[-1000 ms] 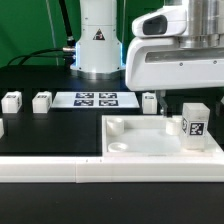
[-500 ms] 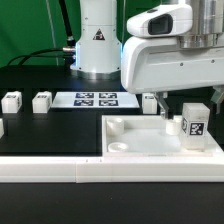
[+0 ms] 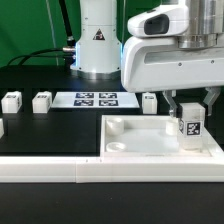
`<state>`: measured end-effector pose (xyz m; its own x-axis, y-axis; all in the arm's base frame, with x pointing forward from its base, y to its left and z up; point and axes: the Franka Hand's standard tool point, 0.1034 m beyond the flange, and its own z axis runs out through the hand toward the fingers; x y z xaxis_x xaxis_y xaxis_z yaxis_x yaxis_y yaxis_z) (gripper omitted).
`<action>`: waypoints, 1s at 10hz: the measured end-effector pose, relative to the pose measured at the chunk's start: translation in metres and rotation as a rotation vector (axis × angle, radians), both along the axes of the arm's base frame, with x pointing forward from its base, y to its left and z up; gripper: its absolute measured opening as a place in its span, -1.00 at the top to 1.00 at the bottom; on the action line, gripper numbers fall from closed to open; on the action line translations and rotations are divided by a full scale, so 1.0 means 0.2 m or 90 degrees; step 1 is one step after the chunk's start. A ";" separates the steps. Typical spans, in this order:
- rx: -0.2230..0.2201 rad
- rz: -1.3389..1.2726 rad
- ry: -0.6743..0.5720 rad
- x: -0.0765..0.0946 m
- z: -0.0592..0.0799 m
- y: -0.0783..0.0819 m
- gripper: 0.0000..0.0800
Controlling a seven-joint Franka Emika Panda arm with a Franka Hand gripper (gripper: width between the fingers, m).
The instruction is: Assemble square table
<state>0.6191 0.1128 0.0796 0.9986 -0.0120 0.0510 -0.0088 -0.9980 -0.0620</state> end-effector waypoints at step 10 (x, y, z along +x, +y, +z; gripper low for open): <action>0.061 -0.696 0.021 -0.03 -0.01 0.06 0.27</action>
Offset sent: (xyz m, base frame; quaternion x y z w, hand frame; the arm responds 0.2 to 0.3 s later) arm -0.0161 0.0027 -0.0009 -0.0023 0.0213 0.2280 0.9734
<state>0.6133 0.1244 0.0779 0.4475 -0.8940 -0.0240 -0.8888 -0.4416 -0.1223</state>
